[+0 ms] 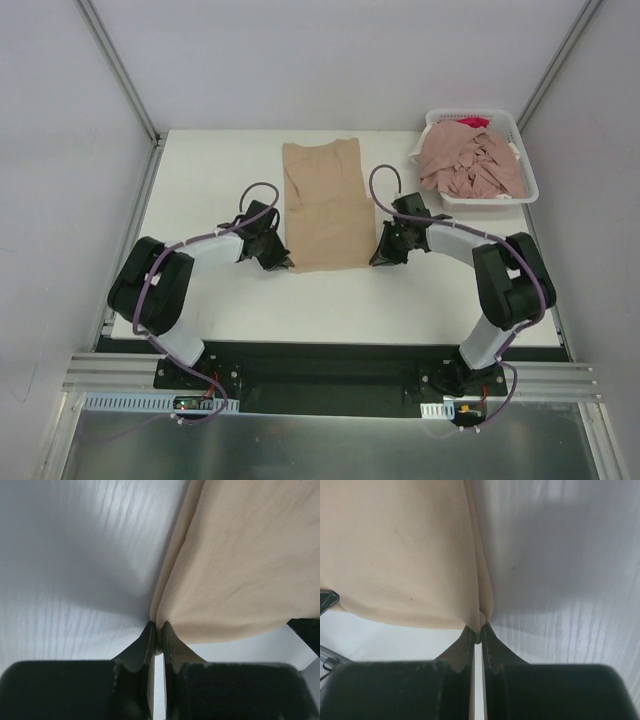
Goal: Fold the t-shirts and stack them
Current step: Grab one side of the 2/3 rectangular tshirt with both arms, then fold the long partially folded tshirt into a neat square
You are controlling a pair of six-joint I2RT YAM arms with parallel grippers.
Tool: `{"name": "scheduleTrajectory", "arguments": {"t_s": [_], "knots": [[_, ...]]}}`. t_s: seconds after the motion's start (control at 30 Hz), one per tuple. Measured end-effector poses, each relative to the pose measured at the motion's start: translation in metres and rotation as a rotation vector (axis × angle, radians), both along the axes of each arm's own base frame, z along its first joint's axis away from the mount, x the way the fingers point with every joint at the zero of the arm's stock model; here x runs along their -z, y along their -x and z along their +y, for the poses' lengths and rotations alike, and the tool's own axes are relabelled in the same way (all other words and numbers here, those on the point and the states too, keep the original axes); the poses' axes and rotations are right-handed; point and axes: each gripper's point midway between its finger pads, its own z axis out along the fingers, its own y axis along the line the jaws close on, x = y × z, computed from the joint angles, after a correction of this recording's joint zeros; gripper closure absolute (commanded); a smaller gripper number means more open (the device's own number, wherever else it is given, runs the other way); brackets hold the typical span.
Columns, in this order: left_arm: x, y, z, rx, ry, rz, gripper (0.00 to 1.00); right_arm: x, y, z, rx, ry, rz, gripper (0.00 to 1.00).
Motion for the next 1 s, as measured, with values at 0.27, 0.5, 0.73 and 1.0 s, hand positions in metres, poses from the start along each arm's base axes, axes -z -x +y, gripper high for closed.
{"name": "scheduleTrajectory", "arguments": {"t_s": [0.27, 0.5, 0.73, 1.0], "knots": [[-0.036, 0.078, 0.006, 0.081, 0.057, -0.086, 1.00, -0.048, 0.080, -0.001, -0.110, -0.086, -0.039, 0.99], [-0.107, 0.111, 0.003, 0.115, 0.185, -0.298, 1.00, -0.101, 0.117, 0.000, -0.189, -0.199, -0.127, 1.00], [-0.141, 0.122, 0.016, 0.079, 0.249, -0.410, 1.00, -0.140, 0.140, 0.010, -0.269, -0.322, -0.166, 0.99], [-0.150, 0.110, 0.030, 0.014, 0.173, -0.447, 1.00, -0.176, 0.122, 0.029, -0.321, -0.392, -0.196, 0.99]]}}
